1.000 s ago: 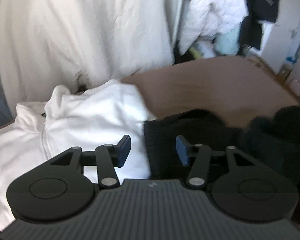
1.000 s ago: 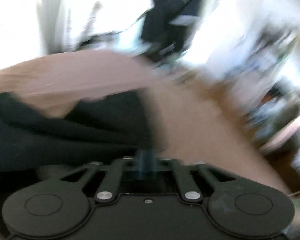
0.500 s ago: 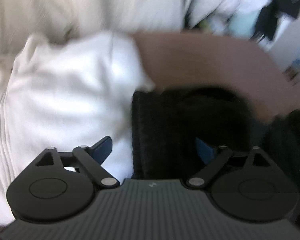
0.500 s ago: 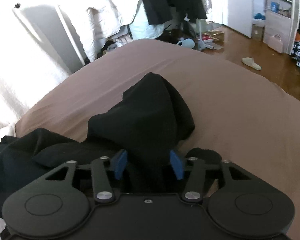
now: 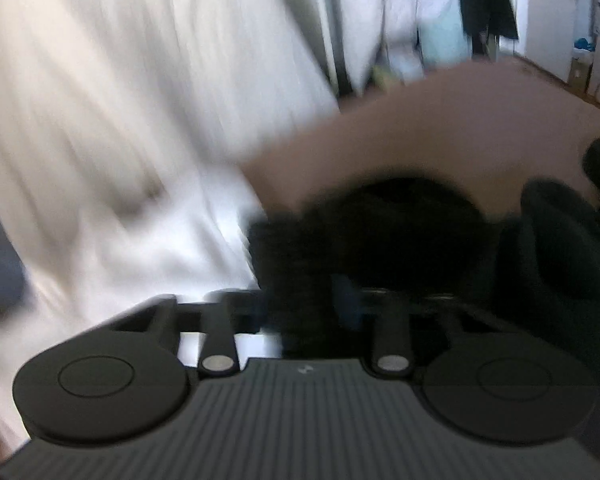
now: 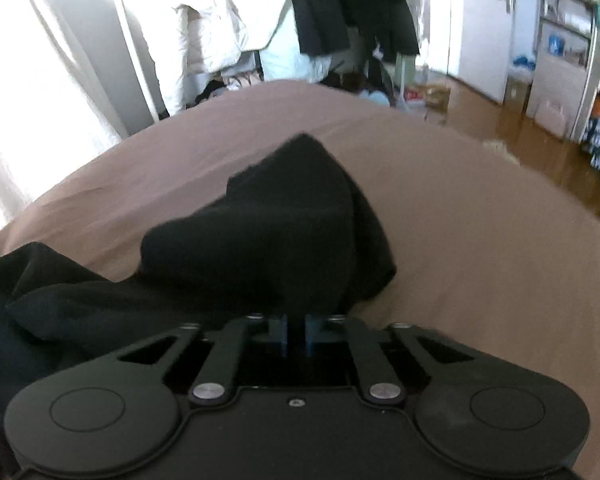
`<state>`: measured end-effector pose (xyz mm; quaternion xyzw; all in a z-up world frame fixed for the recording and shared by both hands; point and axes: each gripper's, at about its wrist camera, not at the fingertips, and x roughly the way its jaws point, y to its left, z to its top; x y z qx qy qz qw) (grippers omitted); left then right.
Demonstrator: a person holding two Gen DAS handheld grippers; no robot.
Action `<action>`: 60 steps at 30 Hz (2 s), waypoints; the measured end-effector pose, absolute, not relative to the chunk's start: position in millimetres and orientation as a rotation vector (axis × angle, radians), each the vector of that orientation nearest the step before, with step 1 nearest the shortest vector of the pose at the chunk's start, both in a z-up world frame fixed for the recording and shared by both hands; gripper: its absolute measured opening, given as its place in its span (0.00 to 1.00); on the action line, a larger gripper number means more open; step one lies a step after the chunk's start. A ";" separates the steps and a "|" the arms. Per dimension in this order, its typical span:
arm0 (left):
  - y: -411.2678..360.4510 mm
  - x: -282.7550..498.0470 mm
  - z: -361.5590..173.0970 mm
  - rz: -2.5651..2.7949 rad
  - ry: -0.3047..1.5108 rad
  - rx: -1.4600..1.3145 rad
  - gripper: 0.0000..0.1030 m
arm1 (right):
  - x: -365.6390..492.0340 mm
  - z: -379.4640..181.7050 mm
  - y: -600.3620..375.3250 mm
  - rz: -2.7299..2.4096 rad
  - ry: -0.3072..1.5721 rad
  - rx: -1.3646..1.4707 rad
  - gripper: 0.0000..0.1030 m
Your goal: Fold clothes
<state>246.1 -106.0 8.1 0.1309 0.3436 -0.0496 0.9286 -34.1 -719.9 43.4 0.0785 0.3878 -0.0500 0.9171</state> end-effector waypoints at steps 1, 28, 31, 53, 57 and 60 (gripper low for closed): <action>-105.2 239.3 21.2 -0.095 0.670 0.265 0.08 | -36.7 52.4 -718.1 -0.112 0.774 0.139 0.03; 3.2 332.4 17.8 0.212 0.830 0.172 0.69 | -9.5 122.0 -700.9 -0.381 0.698 -0.190 0.60; -5.8 291.2 16.2 0.174 0.757 0.331 0.70 | -57.2 87.7 -727.9 -0.368 0.716 0.049 0.60; -114.0 204.1 -17.6 -0.264 0.868 0.306 0.76 | -128.2 31.6 -713.1 0.067 0.871 0.656 0.80; -107.3 193.0 -4.0 -0.288 0.783 0.332 0.76 | -97.3 11.2 -690.4 -0.031 1.016 0.444 0.80; -109.5 189.7 -4.0 -0.357 0.760 0.321 0.76 | -90.7 -27.5 -671.6 -0.102 1.118 0.150 0.73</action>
